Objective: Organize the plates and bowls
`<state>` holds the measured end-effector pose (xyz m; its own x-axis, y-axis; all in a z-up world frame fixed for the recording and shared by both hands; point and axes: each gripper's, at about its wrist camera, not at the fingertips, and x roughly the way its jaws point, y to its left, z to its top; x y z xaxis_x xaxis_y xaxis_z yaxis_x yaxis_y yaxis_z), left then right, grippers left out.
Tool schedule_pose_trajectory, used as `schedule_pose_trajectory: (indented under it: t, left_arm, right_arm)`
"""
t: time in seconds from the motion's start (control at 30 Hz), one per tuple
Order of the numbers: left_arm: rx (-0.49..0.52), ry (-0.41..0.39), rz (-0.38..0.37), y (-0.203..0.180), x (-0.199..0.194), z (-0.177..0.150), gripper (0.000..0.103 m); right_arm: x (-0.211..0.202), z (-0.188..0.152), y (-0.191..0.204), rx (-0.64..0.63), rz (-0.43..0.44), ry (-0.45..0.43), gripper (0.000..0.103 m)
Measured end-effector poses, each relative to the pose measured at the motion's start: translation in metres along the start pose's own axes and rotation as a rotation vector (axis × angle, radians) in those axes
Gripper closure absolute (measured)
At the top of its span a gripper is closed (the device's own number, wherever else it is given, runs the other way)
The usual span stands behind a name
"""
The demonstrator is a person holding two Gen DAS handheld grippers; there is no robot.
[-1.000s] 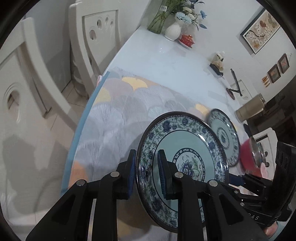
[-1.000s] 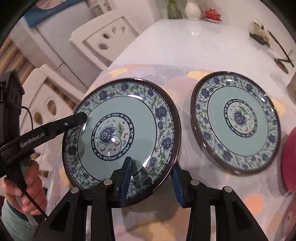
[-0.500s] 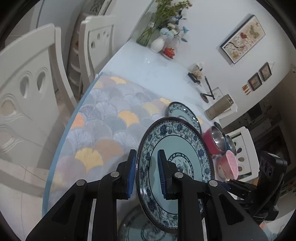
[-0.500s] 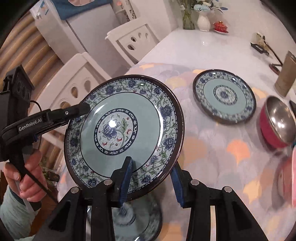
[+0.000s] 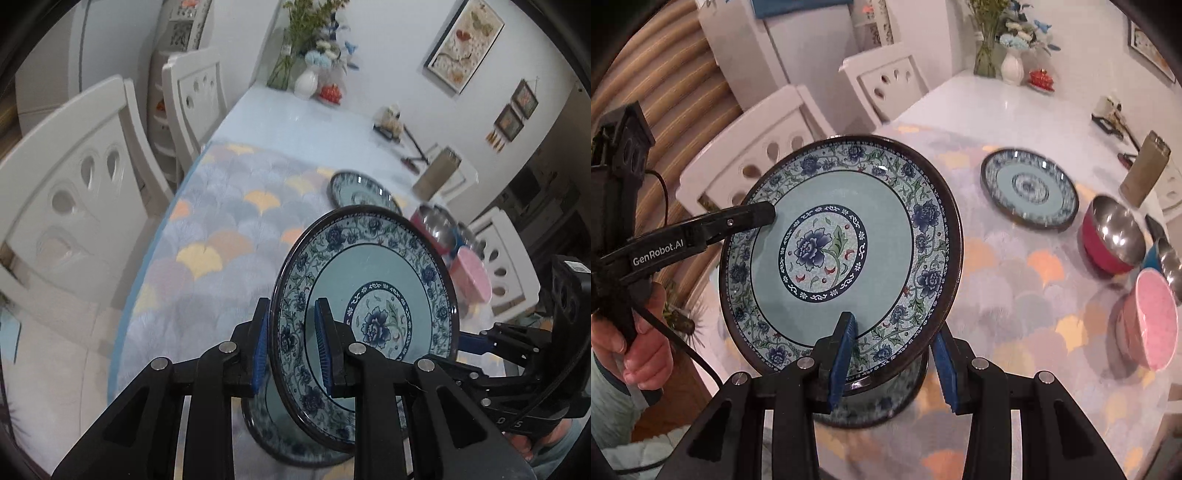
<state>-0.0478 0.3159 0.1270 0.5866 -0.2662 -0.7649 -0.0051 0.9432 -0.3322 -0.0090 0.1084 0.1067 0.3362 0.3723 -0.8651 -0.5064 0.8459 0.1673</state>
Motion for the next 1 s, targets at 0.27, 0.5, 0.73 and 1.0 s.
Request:
schedule_pose_trajectory:
  t: [0.27,0.5,0.73,1.0]
  left_arm:
    - [-0.023,0.102,-0.014,0.006,0.015,-0.032,0.083]
    - [-0.022,0.172,-0.007,0.011,0.027,-0.052,0.082]
    - [-0.027,0.215,-0.013,0.017,0.036,-0.062,0.082]
    - [-0.017,0.26,-0.008,0.019,0.048,-0.062,0.082]
  right_arm:
    - [0.029,-0.03,-0.003,-0.012,-0.002,0.13,0.063]
    - [0.047,-0.043,-0.001,-0.022,-0.008,0.197,0.063]
    - [0.062,-0.049,0.001,-0.007,-0.025,0.261,0.062]
    - [0.059,-0.058,0.011,0.017,-0.044,0.296,0.06]
